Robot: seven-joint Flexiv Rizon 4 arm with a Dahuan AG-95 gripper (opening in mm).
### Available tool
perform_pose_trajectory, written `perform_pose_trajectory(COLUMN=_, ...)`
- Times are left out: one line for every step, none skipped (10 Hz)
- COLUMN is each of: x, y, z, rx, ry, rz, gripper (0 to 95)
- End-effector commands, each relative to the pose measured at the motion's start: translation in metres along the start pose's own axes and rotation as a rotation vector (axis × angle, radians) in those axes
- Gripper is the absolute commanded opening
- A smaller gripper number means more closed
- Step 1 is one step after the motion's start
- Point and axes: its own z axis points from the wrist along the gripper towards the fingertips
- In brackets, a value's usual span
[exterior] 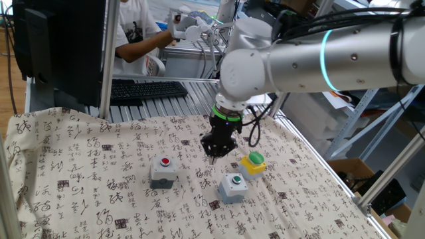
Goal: Press three buttons from left to right in sequence
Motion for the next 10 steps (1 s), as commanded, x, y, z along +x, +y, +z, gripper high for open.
perform_pose_trajectory(x=-0.0009, y=0.0013, z=0.0003, rx=-0.012, ry=0.007, rz=0.013, gripper=0.0)
perform_pose_trajectory(x=-0.0009, y=0.0013, z=0.0003, rx=-0.012, ry=0.007, rz=0.015, gripper=0.0)
perform_pose_trajectory(x=-0.0008, y=0.0013, z=0.0002, rx=-0.018, ry=0.014, rz=0.019, gripper=0.0)
perform_pose_trajectory(x=-0.0006, y=0.0014, z=0.0003, rx=-0.024, ry=0.014, rz=0.021, gripper=0.0)
perform_pose_trajectory(x=-0.0007, y=0.0014, z=0.0004, rx=-0.029, ry=0.016, rz=0.026, gripper=0.0)
perform_pose_trajectory(x=-0.0008, y=0.0014, z=0.0005, rx=-0.032, ry=0.018, rz=0.030, gripper=0.0)
perform_pose_trajectory(x=-0.0008, y=0.0014, z=0.0006, rx=-0.039, ry=0.020, rz=0.033, gripper=0.0)
perform_pose_trajectory(x=-0.0008, y=0.0014, z=0.0005, rx=-0.037, ry=0.019, rz=0.034, gripper=0.0)
perform_pose_trajectory(x=-0.0007, y=0.0014, z=0.0006, rx=-0.040, ry=0.019, rz=0.034, gripper=0.0)
perform_pose_trajectory(x=-0.0004, y=0.0017, z=0.0005, rx=-0.044, ry=0.019, rz=0.034, gripper=0.0)
